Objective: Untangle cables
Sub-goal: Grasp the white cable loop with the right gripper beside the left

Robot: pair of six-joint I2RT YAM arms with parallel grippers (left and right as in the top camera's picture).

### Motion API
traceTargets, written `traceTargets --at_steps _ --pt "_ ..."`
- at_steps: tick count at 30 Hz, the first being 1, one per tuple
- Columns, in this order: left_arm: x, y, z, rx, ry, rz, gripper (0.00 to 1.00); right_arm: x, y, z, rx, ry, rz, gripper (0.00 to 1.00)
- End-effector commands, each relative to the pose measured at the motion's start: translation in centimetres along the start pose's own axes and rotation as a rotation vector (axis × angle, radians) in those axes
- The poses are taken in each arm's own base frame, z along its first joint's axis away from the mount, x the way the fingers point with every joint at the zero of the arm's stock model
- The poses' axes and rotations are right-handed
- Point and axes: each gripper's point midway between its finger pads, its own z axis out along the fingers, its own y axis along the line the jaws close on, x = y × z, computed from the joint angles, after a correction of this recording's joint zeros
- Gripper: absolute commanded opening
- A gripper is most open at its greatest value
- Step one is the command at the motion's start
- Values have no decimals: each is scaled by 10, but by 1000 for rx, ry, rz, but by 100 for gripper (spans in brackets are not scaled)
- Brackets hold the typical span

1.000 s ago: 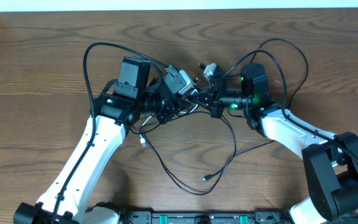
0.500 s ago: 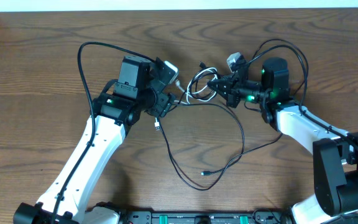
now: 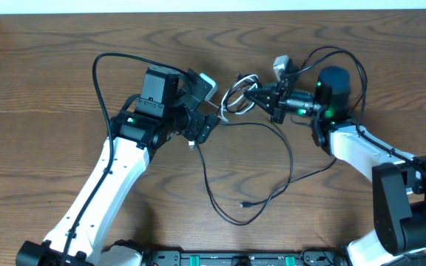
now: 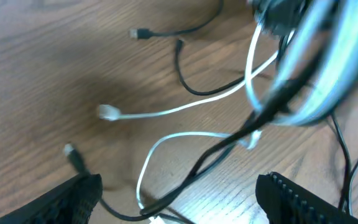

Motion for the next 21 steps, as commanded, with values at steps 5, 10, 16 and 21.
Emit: traceTargets --at_steps 5,10,16,21 --pt "-25 -17 -9 87 -110 154 87 -18 22 -15 -144 -17 88 1" --pt "-42 -27 -12 146 -192 185 88 -18 22 -15 -143 -17 88 1" --pt "-48 -49 -19 267 -249 268 89 -19 22 -15 -142 -17 92 1" --pt "-48 -50 -19 267 -250 268 89 -20 23 -15 -146 -19 110 1"
